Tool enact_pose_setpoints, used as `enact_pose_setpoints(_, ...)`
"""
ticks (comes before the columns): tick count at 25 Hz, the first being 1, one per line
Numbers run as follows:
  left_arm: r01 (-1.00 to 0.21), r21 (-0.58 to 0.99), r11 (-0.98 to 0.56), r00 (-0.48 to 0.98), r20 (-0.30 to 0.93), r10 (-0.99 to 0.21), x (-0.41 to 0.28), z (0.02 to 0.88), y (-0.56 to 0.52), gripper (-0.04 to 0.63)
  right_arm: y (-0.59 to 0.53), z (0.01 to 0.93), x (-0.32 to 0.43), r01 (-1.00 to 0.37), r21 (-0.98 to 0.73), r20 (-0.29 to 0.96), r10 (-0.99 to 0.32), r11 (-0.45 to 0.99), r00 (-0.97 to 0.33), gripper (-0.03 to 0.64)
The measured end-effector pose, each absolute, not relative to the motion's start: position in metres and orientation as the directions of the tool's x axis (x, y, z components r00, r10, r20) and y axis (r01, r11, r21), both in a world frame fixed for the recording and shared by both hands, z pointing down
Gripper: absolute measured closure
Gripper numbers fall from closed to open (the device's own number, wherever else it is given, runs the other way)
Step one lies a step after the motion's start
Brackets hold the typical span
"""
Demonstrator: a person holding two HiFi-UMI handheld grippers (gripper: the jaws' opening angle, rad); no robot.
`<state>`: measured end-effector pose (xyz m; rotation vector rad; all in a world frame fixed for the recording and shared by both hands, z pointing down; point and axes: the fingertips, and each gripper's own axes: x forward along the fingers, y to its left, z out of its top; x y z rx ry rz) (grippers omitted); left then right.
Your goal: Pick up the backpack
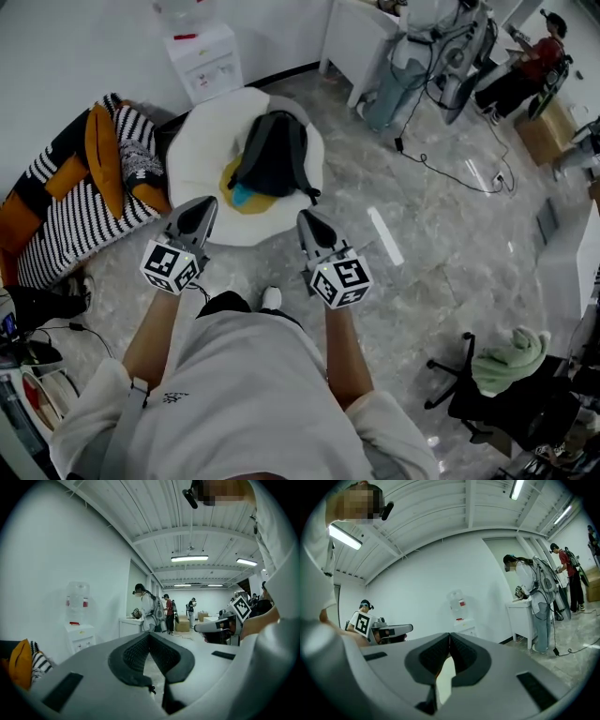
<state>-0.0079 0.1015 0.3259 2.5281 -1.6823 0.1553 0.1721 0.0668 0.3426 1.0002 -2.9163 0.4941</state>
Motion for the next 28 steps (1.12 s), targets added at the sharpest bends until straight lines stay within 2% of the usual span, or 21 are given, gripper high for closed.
enact_pose_setpoints(13, -0.917, 0.032, -0.398, 0.396, 0.191, -0.898, -0.013, 0.341, 0.089, 0.592, 0.055, 0.358, 0.172, -0.617, -0.325, 0.137, -0.609, 0.717, -0.781, 0.611)
enact_pose_setpoints(28, -0.878, 0.072, -0.473, 0.478, 0.177, -0.860, -0.052, 0.352, 0.002, 0.593, -0.020, 0.350, 0.125, -0.668, -0.285, 0.159, -0.654, 0.687, -0.740, 0.609)
